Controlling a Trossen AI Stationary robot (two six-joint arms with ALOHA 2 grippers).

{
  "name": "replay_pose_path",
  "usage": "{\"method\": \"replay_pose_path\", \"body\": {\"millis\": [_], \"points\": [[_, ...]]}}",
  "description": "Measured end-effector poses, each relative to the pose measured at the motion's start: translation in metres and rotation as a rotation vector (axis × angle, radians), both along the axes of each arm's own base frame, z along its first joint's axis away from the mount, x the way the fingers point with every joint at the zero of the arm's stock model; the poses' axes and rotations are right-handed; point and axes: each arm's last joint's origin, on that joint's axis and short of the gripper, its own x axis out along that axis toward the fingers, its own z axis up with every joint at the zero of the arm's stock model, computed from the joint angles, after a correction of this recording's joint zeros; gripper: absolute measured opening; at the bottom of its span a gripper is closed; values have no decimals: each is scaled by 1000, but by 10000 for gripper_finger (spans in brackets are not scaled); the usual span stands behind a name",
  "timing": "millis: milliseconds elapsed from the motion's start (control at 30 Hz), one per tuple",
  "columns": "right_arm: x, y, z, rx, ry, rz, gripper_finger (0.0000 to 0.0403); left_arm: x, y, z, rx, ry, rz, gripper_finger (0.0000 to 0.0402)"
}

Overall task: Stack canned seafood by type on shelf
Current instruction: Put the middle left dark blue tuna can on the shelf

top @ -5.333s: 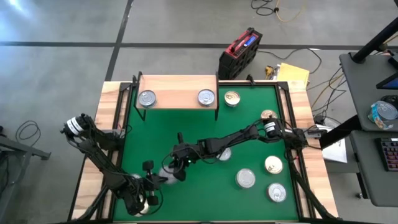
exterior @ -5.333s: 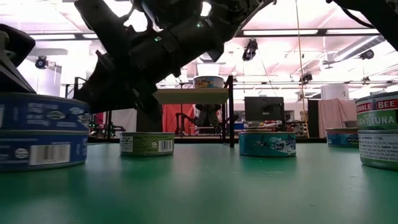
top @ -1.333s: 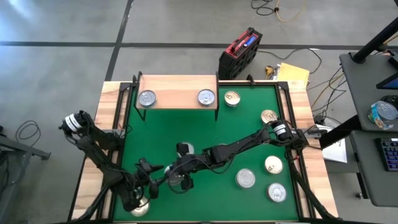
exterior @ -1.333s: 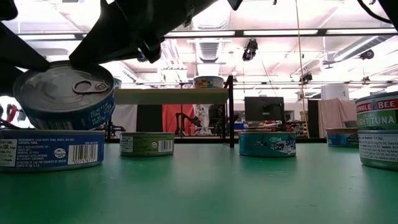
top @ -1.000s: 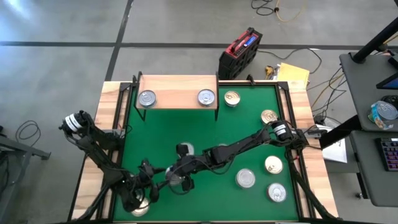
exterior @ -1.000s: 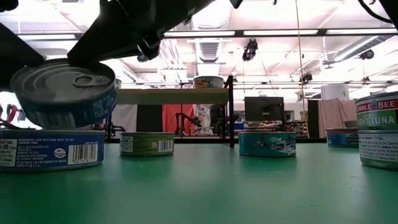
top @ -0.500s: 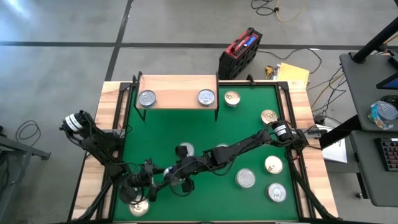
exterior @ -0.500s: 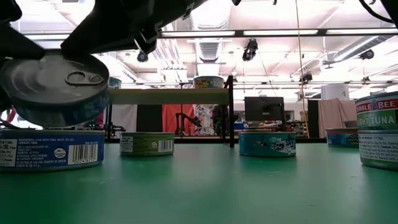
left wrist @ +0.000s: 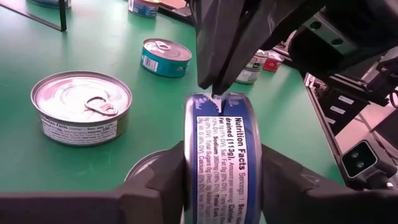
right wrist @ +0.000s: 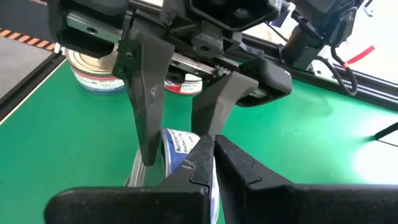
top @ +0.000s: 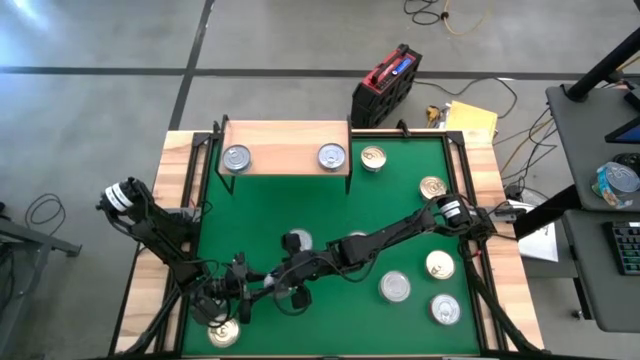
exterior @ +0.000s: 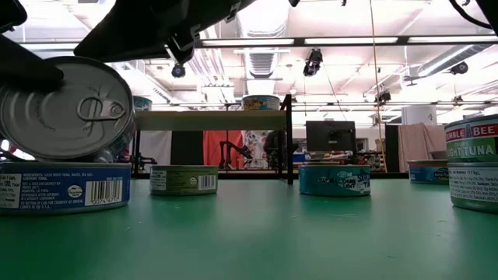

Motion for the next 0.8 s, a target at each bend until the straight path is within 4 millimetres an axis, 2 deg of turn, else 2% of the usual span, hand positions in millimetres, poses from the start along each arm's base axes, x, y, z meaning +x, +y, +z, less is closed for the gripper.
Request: {"method": "replay_pose_path", "body": {"millis": [167, 300, 433, 533, 667, 800], "points": [[0, 0, 0, 11, 4, -6, 8, 0, 0, 0, 2, 2, 1, 130], [-1, -1, 1, 2, 7, -20, 9, 0, 1, 0, 5, 3, 3, 146], [-9, -3, 18, 6, 19, -32, 9, 0, 1, -1, 14, 4, 2, 146], [-16, -9, 33, 74, 57, -53, 12, 0, 1, -1, 29, 7, -2, 135], [-23, -18, 34, 158, 167, -12, 44, 0, 1, -1, 37, 11, -1, 132], [-28, -18, 24, 196, 229, 35, 107, 0, 1, -1, 48, 15, -3, 140]]}}
